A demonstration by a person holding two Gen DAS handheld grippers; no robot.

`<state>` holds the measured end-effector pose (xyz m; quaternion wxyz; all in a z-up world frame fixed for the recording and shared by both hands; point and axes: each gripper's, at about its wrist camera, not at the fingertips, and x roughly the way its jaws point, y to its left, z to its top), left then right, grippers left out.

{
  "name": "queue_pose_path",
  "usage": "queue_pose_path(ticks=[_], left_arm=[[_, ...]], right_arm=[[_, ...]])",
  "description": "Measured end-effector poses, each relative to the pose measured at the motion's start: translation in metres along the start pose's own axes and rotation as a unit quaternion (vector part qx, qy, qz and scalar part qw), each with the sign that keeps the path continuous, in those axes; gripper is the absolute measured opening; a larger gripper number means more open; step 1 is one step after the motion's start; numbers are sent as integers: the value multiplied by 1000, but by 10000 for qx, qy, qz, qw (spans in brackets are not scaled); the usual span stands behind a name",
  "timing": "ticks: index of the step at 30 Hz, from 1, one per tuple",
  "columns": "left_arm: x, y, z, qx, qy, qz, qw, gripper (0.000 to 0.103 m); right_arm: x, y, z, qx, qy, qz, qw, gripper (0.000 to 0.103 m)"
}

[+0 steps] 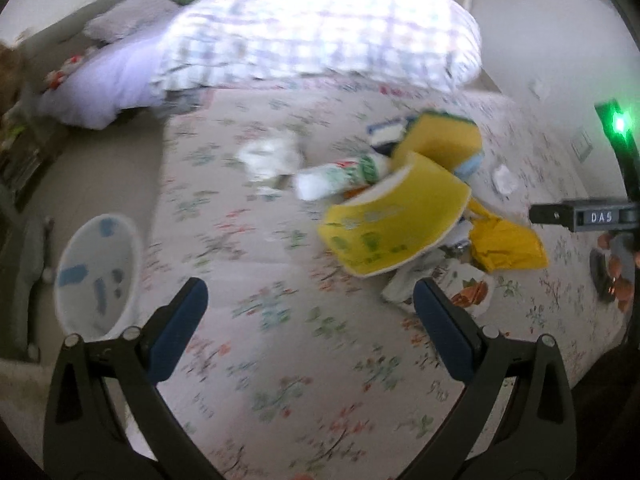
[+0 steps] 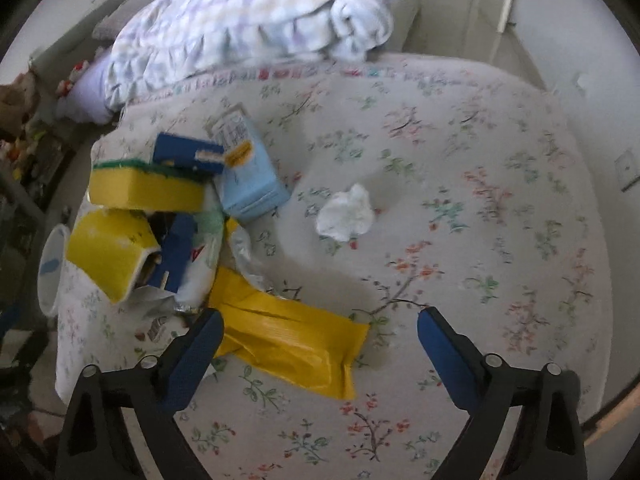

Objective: Collect trash
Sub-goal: 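Reach into the trash pile and grasp the yellow booklet with the left tool, then grasp the yellow plastic wrapper with the right tool while the left tool lifts the booklet toward the bin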

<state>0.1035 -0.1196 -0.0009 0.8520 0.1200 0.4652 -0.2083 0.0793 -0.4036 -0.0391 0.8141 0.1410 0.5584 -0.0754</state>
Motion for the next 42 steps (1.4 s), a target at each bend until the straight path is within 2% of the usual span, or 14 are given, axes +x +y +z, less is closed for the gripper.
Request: queue_pose_path(ticks=[5,9,11,15,18,25,32,35,42], left_arm=[[22,-29,13,502,4,-90,9987,102],[36,-57,16,1236,-55,159,9922,102],[42,-62,20,1342,-46,205,9907,102],[46,-70,27,1300,-47,64,9915,102],[51,-75,30,1347,-60,196,9907,102],[54,-66,32,1258,20,255,9917,98],[46,-41,34,709,40,147,9974,97],[37,-25,34,307,17,-34,9995,97],[17,0,29,-108,-85,-141,9998,97]], right_arm=[[5,-3,8,-1,38,55,10000,98],[14,-13,8,141,190,168,9996,98],[16,-16,7,184,222,176,9994,98],[19,-22,5,228,276,190,9992,98],[20,-25,5,264,297,224,9990,98],[15,-23,2,219,267,252,9991,98],[15,-10,-1,-91,270,279,9992,98],[18,-2,-4,-276,352,316,9985,98],[39,8,-5,-426,614,303,9967,98]])
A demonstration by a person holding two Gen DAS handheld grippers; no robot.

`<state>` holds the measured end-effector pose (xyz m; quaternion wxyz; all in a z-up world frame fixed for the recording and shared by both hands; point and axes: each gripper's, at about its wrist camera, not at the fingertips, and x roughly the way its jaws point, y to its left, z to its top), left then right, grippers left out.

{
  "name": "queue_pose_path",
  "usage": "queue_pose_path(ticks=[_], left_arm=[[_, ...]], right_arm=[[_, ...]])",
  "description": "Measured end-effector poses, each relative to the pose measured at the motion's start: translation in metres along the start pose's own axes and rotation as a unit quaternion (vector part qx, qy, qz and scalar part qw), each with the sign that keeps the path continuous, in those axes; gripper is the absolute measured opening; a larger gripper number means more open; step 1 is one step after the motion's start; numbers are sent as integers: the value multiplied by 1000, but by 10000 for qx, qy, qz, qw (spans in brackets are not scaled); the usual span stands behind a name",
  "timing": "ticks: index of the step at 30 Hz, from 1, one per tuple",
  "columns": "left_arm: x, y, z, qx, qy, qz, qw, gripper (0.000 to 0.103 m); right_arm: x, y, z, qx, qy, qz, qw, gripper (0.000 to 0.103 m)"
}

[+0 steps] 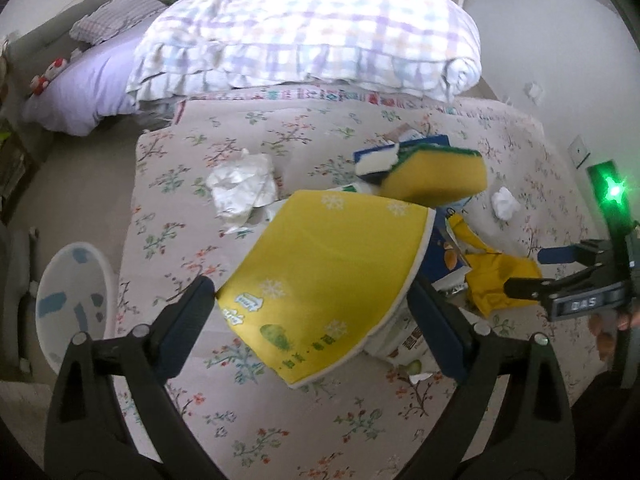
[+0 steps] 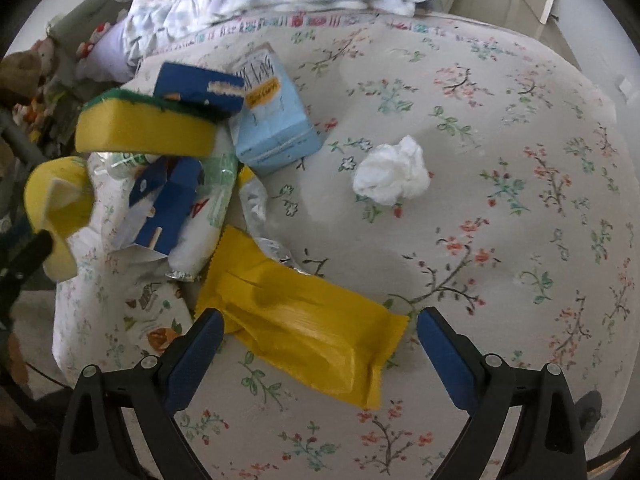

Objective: Collect trash
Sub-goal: 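Grasp the yellow plastic wrapper with the right tool while the left tool lifts the booklet toward the bin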

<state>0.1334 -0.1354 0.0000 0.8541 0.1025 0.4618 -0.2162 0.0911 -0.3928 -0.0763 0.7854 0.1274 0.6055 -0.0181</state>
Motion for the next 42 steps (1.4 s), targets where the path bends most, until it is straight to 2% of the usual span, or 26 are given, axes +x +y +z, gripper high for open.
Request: queue_pose_path(ticks=[4,6,8,10,11,13,17,19,28,35,42], left_arm=[[-6,13,-5,-127,2,-5,9999,97],[-8,19,-8,-178,15,6,9998,97],[-12,25,-11,-250,24,11,9997,97],[-15,32,-14,-331,20,2,9995,97],[-18,37,-16,-383,6,4,9993,97],[-22,43,-18,-455,-17,8,9990,97],[-28,57,-23,-635,-53,-26,9980,97],[-31,62,-26,-711,-71,-40,9974,97],[-48,94,-38,-1151,-222,-64,9931,97],[-60,129,-46,-1695,-336,-43,9850,97],[-65,177,-58,-2284,-469,183,9723,97]], right_arm=[[11,2,1,-20,77,-113,9999,98],[16,2,1,-47,77,-147,9999,95],[16,4,1,-133,-5,-159,9998,85],[15,7,-1,-190,-41,-153,9997,63],[15,8,-3,-225,-41,-169,9996,59],[14,8,-5,-264,-36,-101,9996,39],[12,9,-12,-320,-101,-17,9994,25],[10,10,-16,-290,-151,78,9994,12],[-36,2,-26,-90,-720,167,9972,10],[-70,37,-35,-266,-1089,542,9922,10],[-88,81,-37,-638,-1300,1022,9842,10]])
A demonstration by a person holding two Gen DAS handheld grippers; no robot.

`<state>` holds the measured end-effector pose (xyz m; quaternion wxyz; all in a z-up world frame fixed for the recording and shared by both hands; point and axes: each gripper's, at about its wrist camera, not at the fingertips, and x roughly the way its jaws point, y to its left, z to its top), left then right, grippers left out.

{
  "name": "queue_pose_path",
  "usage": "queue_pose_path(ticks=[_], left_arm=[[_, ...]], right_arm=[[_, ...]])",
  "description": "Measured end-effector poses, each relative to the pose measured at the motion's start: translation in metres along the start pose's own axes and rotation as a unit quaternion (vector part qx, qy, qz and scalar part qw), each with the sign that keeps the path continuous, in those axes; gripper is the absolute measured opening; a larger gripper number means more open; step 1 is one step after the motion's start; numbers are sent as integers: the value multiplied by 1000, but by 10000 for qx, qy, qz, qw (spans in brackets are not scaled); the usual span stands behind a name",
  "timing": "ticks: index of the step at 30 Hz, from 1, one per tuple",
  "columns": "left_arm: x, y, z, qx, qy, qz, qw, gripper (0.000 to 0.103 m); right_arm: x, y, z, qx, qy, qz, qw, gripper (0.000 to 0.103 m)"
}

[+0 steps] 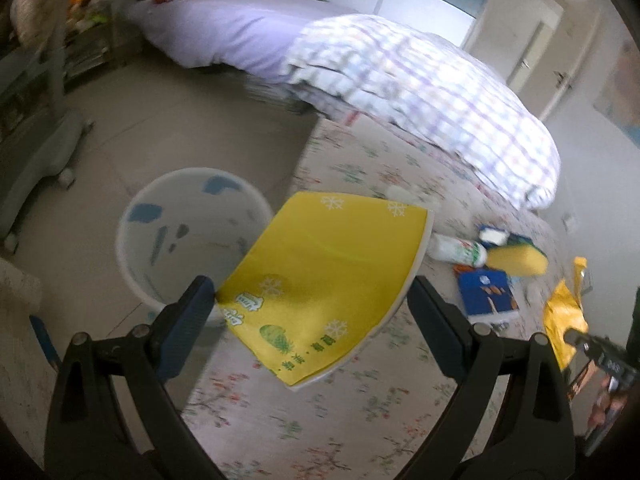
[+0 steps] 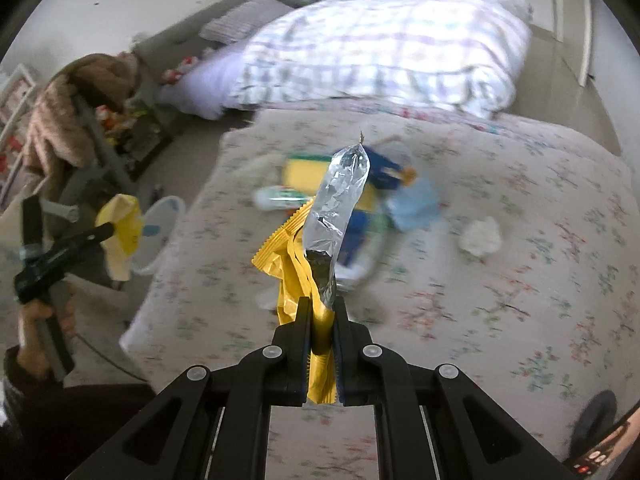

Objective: Collect trash
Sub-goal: 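Grasp the yellow plastic wrapper with the right tool while the left tool lifts the booklet toward the bin, then drop the yellow booklet into the white bin with the left tool while the right carries the wrapper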

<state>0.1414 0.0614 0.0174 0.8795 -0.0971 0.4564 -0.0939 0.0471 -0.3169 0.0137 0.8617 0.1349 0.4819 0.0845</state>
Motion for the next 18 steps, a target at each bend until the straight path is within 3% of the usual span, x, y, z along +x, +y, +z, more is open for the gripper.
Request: queue_pose_path(ticks=[8,12,18], left_arm=[[24,56,11,-651,-118,252,9975,97],[33,73,14,-743,-228,490,9958,98],[38,94,12,-890,-89,821,9926,101]], right_arm=[[34,56,15,-358,179,280,9988,10],[61,81,22,-481,265,360,9978,10],[92,117,29,-696,288,400,9964,10]])
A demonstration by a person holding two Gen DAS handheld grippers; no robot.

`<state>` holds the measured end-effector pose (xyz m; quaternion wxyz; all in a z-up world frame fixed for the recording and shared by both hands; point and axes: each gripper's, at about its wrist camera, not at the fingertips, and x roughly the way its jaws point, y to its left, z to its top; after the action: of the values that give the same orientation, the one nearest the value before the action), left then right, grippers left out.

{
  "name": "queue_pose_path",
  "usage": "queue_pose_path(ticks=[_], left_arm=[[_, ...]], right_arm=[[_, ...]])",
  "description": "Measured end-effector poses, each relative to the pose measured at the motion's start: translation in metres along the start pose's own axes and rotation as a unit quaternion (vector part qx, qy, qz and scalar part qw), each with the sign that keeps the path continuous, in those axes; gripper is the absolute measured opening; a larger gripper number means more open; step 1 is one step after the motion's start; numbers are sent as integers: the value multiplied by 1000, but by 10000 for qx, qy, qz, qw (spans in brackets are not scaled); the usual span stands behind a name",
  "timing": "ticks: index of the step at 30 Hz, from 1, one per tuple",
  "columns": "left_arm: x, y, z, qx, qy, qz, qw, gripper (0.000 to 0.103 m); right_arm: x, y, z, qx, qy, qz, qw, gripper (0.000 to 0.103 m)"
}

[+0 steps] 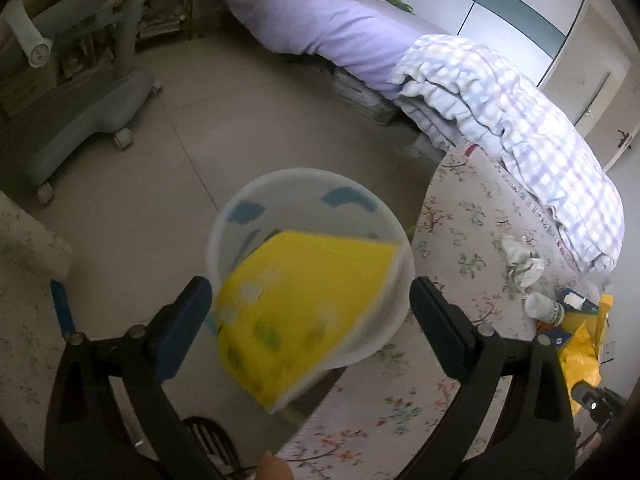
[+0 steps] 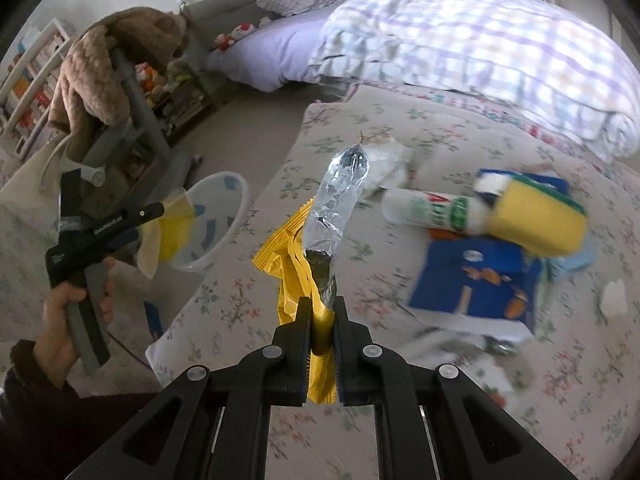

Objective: Collect trash
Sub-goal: 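Drop the yellow booklet into the white bin with the left tool while the right carries the wrapper, then open the right tool over the white bin to drop the yellow wrapper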

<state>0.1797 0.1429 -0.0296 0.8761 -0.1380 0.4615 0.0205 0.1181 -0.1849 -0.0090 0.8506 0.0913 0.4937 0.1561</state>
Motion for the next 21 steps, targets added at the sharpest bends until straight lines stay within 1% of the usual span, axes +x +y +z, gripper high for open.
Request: queue_pose_path(ticks=[5,8,12,15,21], left_arm=[[-15,15,1,171,-107,220,9996,102],[-19,28,-1,191,-72,399,9990,102],[-22,41,-4,273,-27,567,9980,102],[-25,46,-7,372,6,653,9972,102],[-29,53,-8,475,-13,703,9964,102]], right_arm=[[29,25,13,-181,111,2,9998,10],[47,42,23,-225,157,86,9996,10],[75,73,35,-385,214,140,9989,10],[95,94,44,-462,266,159,9984,10],[125,117,62,-439,300,218,9983,10]])
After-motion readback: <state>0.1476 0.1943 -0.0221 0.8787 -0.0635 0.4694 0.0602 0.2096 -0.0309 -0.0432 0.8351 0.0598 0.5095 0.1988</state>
